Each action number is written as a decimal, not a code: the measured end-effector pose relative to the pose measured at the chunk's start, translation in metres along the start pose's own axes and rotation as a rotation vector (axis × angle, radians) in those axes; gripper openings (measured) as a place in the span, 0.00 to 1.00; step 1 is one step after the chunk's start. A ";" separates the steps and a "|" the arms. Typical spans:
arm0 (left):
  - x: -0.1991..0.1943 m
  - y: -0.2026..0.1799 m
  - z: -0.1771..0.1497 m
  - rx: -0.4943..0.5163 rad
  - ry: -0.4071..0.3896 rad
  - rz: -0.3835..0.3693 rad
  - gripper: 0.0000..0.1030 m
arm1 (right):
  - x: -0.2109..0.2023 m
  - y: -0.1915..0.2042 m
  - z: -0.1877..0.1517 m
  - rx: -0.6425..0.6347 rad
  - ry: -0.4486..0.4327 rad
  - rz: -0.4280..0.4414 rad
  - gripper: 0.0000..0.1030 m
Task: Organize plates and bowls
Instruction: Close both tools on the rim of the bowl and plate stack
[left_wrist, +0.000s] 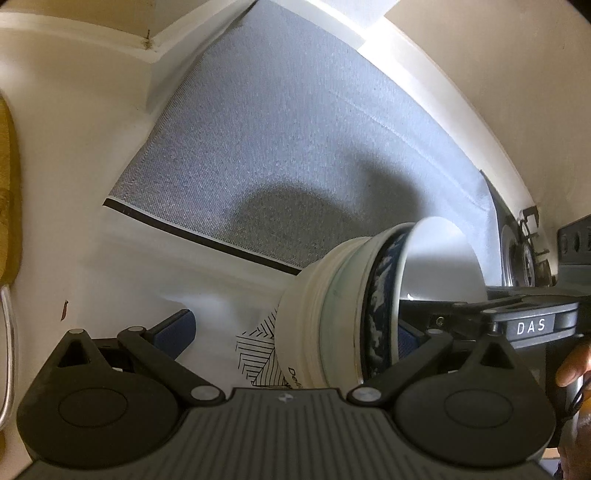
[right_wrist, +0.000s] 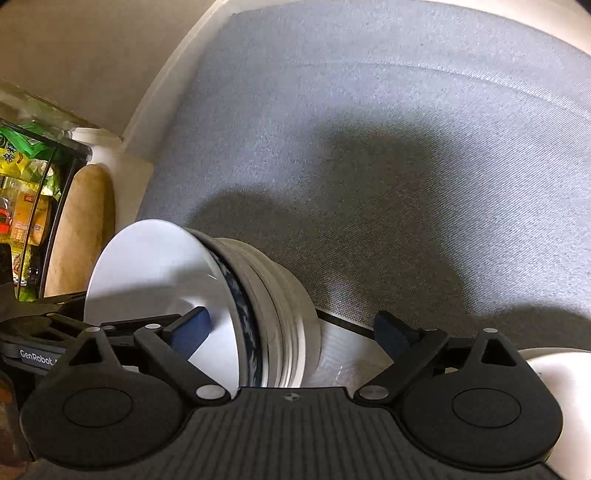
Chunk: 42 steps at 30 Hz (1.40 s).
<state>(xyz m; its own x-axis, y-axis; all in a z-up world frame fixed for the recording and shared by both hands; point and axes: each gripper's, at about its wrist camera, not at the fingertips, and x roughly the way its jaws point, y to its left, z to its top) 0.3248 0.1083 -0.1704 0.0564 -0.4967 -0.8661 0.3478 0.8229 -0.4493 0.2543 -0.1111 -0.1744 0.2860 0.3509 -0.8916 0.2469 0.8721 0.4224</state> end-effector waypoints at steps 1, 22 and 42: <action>-0.001 0.000 -0.001 -0.002 -0.009 -0.003 1.00 | 0.000 0.000 0.002 -0.006 0.005 0.003 0.95; 0.010 0.011 -0.004 -0.116 0.089 -0.160 0.68 | 0.002 -0.020 -0.005 0.103 -0.011 0.171 0.67; -0.016 0.009 -0.008 -0.121 0.036 -0.195 0.68 | -0.037 -0.003 -0.011 0.048 -0.094 0.116 0.66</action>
<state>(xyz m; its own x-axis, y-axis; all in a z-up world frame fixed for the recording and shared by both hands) 0.3195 0.1256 -0.1625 -0.0355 -0.6412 -0.7665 0.2339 0.7404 -0.6302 0.2325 -0.1230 -0.1440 0.3997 0.4127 -0.8185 0.2510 0.8095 0.5308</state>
